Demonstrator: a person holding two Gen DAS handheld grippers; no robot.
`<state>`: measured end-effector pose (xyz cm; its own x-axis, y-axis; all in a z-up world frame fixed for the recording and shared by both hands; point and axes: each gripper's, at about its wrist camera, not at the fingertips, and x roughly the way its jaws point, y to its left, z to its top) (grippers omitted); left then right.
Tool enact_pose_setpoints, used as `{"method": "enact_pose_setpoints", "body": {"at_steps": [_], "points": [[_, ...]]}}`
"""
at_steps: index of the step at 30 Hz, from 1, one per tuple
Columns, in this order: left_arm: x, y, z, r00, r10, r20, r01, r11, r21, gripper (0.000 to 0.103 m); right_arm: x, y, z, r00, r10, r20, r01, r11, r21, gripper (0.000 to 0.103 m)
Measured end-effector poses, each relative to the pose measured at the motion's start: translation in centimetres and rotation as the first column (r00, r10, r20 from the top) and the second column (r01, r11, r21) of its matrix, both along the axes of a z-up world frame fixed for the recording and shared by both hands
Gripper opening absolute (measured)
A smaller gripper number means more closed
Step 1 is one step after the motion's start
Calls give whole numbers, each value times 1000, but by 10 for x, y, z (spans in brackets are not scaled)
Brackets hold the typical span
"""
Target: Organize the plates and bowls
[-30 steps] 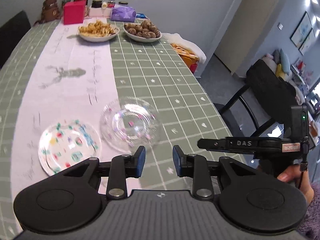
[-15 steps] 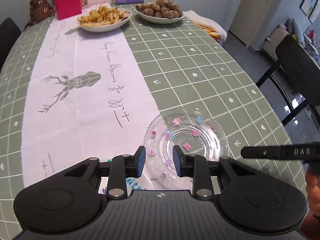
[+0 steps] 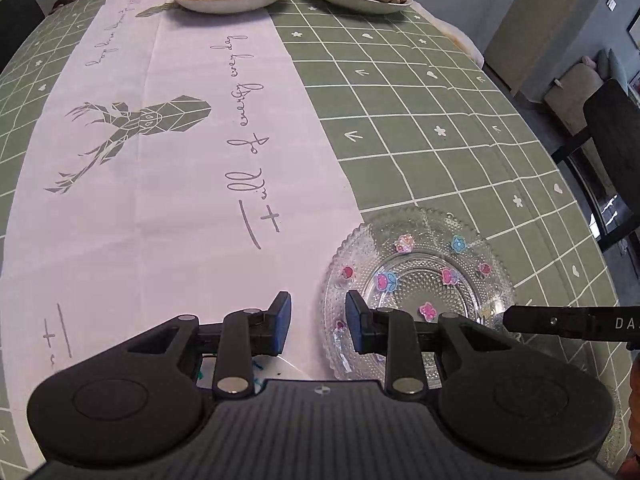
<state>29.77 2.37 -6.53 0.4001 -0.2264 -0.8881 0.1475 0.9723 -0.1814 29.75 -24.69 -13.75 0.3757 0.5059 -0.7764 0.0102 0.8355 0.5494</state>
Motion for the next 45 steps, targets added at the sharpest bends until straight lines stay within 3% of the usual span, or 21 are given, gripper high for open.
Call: {"method": "enact_pose_setpoints", "body": {"at_steps": [3, 6, 13, 16, 24, 27, 37, 45], "points": [[1, 2, -3, 1000, 12, -11, -12, 999, -44, 31, 1, 4, -1, 1000, 1, 5, -1, 1000, -9, 12], [1, -2, -3, 1000, 7, -13, -8, 998, -62, 23, 3, 4, -3, 1000, 2, -11, -2, 1000, 17, 11], [-3, -10, 1, 1000, 21, 8, -21, 1000, -13, 17, 0, 5, -2, 1000, -12, 2, 12, 1000, -9, 6], [-5, -14, 8, 1000, 17, 17, -18, 1000, 15, 15, 0, 1, 2, 1000, -30, 0, 30, 1000, 11, 5], [-21, -12, 46, 997, 56, 50, -55, 998, -23, 13, -7, -12, 23, 999, -50, -3, 50, 996, 75, 5], [-34, -15, 66, 997, 54, 62, -53, 998, -28, 13, -15, -18, 32, 999, -53, -10, 54, 994, 99, 6], [-96, -33, 126, 990, 93, 109, -88, 995, -51, 13, -68, -39, 87, 996, -43, 82, 32, 990, 134, 6], [-166, -62, 135, 978, 141, 155, -132, 989, -63, 13, -119, -64, 100, 988, -1, 152, -13, 996, 93, 6]]}}
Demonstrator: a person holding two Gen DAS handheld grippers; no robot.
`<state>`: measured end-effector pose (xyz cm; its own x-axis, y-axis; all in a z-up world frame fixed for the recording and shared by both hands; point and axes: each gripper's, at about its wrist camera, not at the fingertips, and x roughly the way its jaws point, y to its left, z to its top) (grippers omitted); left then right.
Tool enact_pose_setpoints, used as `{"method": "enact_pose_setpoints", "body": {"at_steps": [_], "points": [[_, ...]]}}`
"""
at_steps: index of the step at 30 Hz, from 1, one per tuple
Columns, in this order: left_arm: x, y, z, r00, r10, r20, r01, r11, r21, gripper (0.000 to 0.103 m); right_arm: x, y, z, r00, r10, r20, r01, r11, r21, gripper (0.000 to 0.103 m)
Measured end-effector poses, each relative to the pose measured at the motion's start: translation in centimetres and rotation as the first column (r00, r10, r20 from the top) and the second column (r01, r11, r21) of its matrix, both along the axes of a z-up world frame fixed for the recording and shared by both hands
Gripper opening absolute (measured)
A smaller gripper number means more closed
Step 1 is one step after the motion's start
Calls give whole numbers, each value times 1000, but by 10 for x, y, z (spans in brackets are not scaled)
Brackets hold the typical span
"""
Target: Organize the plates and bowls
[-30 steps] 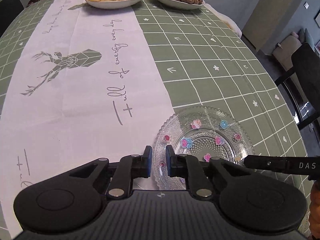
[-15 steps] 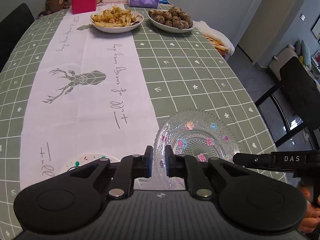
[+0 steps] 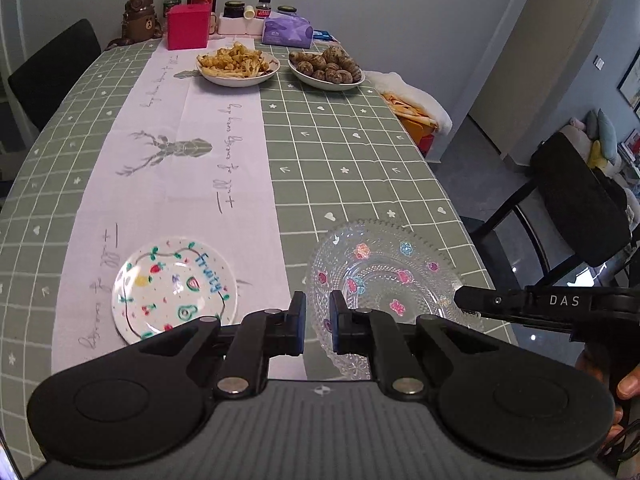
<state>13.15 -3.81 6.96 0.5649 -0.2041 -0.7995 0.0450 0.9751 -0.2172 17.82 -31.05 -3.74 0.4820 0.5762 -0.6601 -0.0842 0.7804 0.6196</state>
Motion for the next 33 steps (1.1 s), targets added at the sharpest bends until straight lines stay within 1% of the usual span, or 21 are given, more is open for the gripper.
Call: {"method": "enact_pose_setpoints", "body": {"at_steps": [3, 9, 12, 14, 17, 23, 28, 31, 33], "points": [[-19, -11, -9, 1000, -5, -5, 4, 1000, -16, 13, -17, -15, -7, 1000, -2, 3, 2, 1000, -2, 5], [-48, -42, -30, 998, -63, -19, 62, 997, -47, 13, -44, -50, -25, 999, -38, 14, 38, 998, -40, 5], [-57, -54, -40, 998, -65, -21, 64, 995, -76, 13, -49, -66, -32, 998, -61, 7, 62, 997, -44, 5], [-62, -59, -49, 998, -56, -33, 53, 993, -105, 13, -52, -72, -36, 997, -71, 7, 71, 995, -63, 5], [-69, -64, -63, 998, -40, -44, 34, 990, -136, 13, -54, -80, -47, 997, -75, -15, 73, 993, -89, 5], [-75, -68, -94, 997, -2, -82, -12, 986, -169, 13, -56, -79, -61, 998, -53, -41, 45, 985, -169, 5], [-78, -71, -104, 999, 13, -53, -22, 984, -177, 13, -55, -75, -71, 997, -48, -58, 33, 971, -235, 5], [-78, -75, -108, 1000, 14, -17, -17, 988, -154, 13, -53, -75, -74, 996, -52, -66, 34, 969, -245, 6], [-77, -77, -112, 1000, 17, -8, -17, 989, -149, 13, -53, -72, -74, 997, -48, -58, 31, 963, -269, 6]]}}
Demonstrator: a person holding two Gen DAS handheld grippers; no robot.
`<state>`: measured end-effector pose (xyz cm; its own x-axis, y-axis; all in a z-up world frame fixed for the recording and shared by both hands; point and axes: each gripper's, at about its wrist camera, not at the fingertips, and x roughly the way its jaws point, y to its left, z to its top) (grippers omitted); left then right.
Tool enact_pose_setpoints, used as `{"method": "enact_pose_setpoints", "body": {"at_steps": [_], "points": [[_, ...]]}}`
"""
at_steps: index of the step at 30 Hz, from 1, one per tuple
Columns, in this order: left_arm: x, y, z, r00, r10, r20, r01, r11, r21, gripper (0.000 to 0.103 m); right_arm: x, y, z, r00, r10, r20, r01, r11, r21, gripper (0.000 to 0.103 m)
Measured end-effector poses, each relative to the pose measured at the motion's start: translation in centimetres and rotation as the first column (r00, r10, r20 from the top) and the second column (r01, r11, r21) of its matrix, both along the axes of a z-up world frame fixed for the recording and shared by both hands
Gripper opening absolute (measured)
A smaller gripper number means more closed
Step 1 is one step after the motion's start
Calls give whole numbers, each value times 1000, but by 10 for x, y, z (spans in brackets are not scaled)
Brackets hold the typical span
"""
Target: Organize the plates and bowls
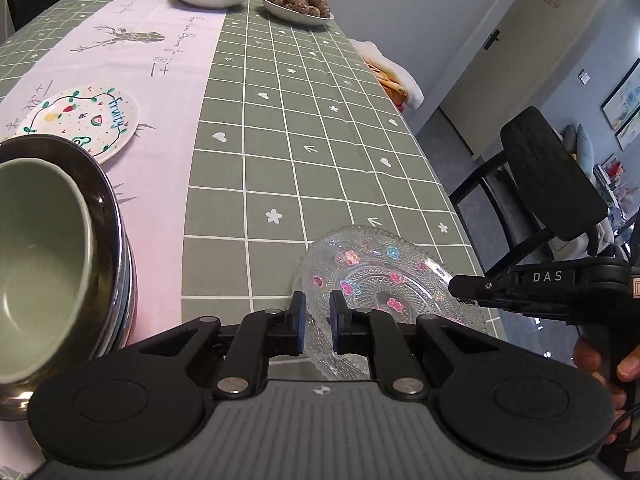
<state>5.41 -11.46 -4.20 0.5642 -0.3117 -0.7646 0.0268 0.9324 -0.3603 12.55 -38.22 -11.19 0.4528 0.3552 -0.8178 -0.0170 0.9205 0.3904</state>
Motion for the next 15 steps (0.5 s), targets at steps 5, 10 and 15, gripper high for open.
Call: {"method": "enact_pose_setpoints", "body": {"at_steps": [5, 10, 15], "points": [[2, -3, -12, 1000, -5, 0, 5, 1000, 17, 13, 0, 8, -1, 1000, 15, 16, -14, 998, -61, 7], [-2, -6, -16, 1000, -10, 18, 9, 999, 39, 12, 0, 10, -2, 1000, 21, 17, -20, 997, -80, 8], [-5, -13, -15, 998, -26, 50, 21, 996, 89, 12, -2, 16, -1, 999, 32, 35, -28, 993, -117, 8]]}}
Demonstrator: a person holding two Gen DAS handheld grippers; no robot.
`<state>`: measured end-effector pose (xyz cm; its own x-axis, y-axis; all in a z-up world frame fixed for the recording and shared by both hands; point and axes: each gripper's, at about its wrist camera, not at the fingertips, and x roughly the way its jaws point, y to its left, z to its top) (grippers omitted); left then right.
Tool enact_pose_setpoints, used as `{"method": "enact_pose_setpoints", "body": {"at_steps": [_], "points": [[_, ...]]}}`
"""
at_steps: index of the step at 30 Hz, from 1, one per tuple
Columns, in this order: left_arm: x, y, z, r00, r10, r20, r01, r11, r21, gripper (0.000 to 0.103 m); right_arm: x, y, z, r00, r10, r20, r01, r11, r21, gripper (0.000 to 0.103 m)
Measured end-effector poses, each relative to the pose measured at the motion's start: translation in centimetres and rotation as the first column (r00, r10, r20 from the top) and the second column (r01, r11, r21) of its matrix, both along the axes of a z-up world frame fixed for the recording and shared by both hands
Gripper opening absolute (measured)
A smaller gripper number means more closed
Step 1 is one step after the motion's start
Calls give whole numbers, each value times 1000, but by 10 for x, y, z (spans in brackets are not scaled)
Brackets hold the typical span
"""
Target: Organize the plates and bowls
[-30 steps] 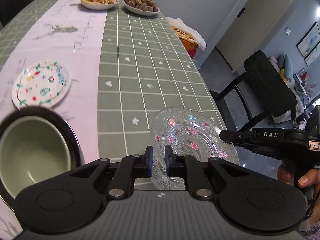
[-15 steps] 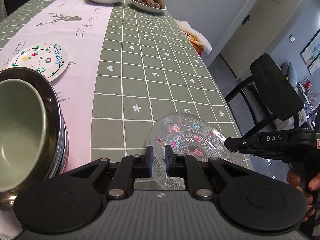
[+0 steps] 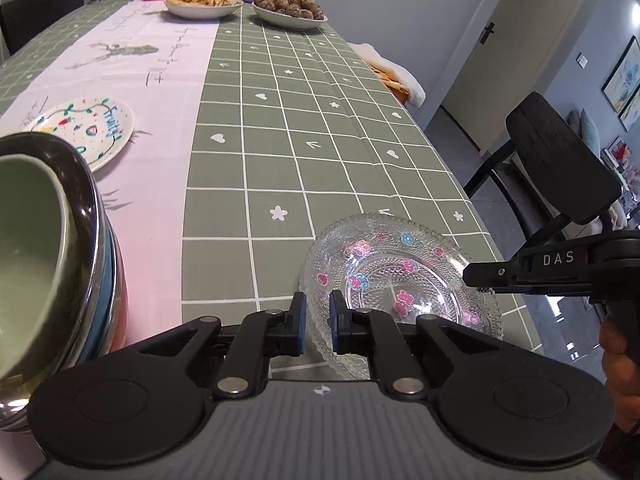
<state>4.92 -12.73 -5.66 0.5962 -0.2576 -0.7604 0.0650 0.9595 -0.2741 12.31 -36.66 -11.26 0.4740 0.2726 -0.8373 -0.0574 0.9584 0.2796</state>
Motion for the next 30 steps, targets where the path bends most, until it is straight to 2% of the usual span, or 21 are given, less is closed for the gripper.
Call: {"method": "enact_pose_setpoints", "body": {"at_steps": [5, 11, 14, 16, 18, 20, 24, 30], "points": [[1, -3, 2, 1000, -5, 31, 4, 999, 39, 12, -3, 9, 2, 999, 35, 25, -34, 997, -63, 10], [3, -4, -1, 999, -13, 36, 11, 999, 52, 12, -4, 21, -1, 997, 68, 34, -62, 986, -152, 9], [3, -4, 0, 999, -24, 39, 22, 998, 52, 14, -5, 23, -1, 996, 74, 38, -67, 984, -162, 13], [3, -5, 1, 999, -30, 45, 27, 998, 57, 18, -5, 23, -1, 997, 74, 36, -68, 986, -153, 18], [2, -6, 3, 997, -38, 62, 34, 997, 72, 36, -4, 22, 0, 997, 69, 36, -63, 988, -142, 21], [1, -5, 5, 997, -39, 71, 34, 997, 73, 45, -5, 20, 3, 997, 59, 40, -54, 990, -127, 32], [1, 1, 10, 998, -28, 65, 26, 999, 43, 47, -5, 16, 11, 997, 30, 66, -24, 996, -90, 40], [0, 13, 39, 995, -85, 54, 88, 994, -67, 47, -6, 10, 29, 990, 2, 141, -11, 998, 60, 45]]}}
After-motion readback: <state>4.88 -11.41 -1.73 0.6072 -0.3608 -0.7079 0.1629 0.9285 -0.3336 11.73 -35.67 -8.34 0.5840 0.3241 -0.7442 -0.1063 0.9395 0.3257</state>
